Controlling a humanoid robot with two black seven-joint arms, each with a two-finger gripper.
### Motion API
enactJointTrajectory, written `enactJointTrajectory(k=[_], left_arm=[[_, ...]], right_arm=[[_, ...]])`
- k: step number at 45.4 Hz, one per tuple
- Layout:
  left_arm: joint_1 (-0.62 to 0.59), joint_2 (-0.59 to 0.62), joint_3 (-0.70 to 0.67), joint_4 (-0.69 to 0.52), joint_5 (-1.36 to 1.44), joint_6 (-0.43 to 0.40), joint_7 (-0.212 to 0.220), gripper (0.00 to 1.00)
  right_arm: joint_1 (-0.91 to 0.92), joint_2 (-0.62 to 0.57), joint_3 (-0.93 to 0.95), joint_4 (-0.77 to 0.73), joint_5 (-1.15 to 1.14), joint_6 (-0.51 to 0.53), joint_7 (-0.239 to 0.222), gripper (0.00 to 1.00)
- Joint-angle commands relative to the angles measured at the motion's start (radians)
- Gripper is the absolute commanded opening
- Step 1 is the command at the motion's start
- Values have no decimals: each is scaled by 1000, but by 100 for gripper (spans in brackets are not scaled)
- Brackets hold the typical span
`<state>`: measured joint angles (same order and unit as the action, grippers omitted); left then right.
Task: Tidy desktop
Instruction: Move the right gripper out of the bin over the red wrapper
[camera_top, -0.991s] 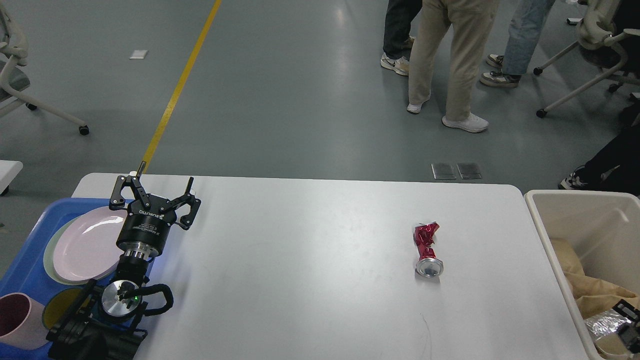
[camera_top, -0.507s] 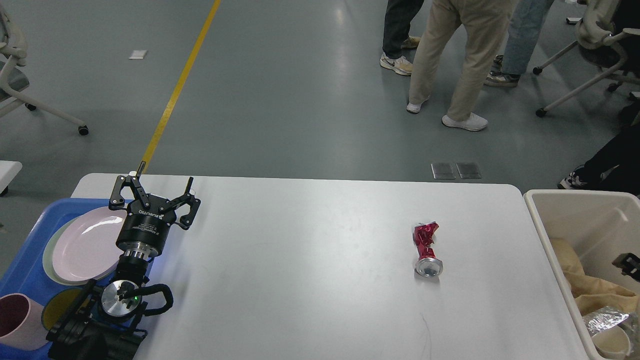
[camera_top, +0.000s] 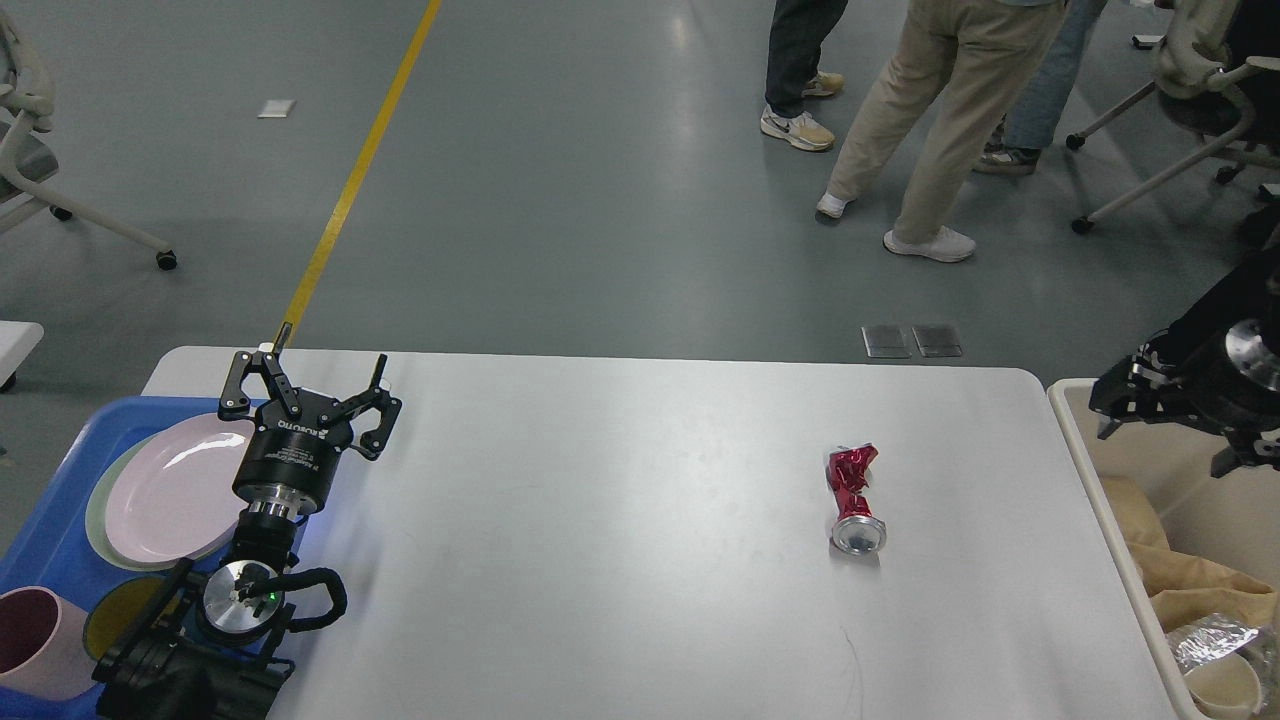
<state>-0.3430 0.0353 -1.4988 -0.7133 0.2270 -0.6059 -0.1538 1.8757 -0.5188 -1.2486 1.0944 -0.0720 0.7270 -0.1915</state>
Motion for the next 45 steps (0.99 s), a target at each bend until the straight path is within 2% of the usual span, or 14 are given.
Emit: enactJointTrajectory(k=[1, 12, 17, 23, 35, 45], left_arm=[[1, 0, 0, 0, 0, 0, -1, 97], [1, 0, 0, 0, 0, 0, 0, 97], [-1, 0, 0, 0, 0, 0, -1, 97], [-1, 0, -1, 0, 0, 0, -1, 97], [-1, 0, -1, 0, 0, 0, -1, 97], [-1, 0, -1, 0, 0, 0, -1, 97]], right_arm=[[238, 95, -46, 194, 27, 37, 0, 100], [516, 175, -32, 432, 149, 17, 0, 99], [557, 198, 8, 502, 150, -44, 1, 97], [557, 214, 17, 516, 149, -100, 1, 97], [474, 221, 26, 493, 140, -141, 3, 98], [225, 266, 74, 395, 135, -365, 3, 98]])
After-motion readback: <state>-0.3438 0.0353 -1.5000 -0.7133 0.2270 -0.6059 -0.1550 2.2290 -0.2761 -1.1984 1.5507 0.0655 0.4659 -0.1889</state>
